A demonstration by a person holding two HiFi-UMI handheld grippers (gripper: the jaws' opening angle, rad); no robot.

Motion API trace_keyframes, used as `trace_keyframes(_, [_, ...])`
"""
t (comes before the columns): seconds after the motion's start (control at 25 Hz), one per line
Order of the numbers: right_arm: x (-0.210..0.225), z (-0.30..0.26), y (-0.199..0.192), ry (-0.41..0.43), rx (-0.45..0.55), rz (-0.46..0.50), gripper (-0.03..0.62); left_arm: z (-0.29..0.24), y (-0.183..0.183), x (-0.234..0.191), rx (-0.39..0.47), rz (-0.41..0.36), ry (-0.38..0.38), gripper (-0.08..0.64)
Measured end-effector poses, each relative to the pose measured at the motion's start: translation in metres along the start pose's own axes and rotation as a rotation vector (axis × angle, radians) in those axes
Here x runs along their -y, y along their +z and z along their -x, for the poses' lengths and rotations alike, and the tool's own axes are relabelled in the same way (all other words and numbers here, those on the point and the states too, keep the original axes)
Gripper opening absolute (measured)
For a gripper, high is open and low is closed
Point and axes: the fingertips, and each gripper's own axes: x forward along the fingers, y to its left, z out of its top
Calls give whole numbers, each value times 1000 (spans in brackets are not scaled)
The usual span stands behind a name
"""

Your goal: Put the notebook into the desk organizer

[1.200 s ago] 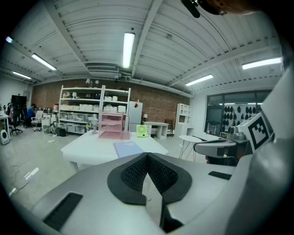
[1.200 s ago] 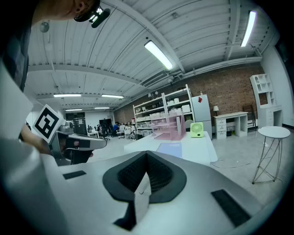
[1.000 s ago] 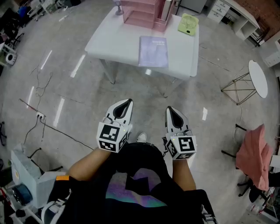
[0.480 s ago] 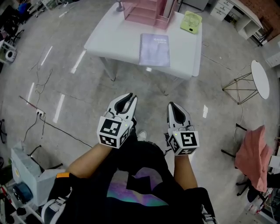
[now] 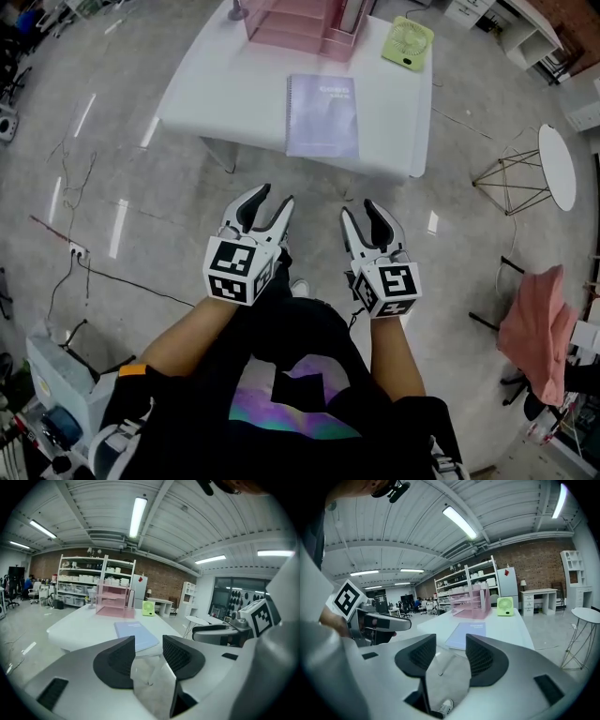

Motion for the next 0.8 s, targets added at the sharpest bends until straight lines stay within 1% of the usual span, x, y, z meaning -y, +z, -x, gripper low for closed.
trace_keyframes(0.04, [5, -10, -1, -2, -13, -6, 215, -9, 0, -7, -13, 8, 1, 180])
trace_keyframes(0.16, [17, -38, -5, -14, -47, -30, 251, -33, -1, -27, -50, 30, 1, 202])
trace_keyframes(0.36, [40, -80, -4, -47, -81, -74, 291, -74, 1, -57, -104, 56, -20, 227])
trace_keyframes(0.56, [64, -111, 4, -82, -104, -92, 305, -110, 2, -78, -155, 103, -39, 242])
trace_keyframes(0.8, [85, -145, 13, -131, -149, -99, 305, -139, -9, -101, -240, 217, -82, 247])
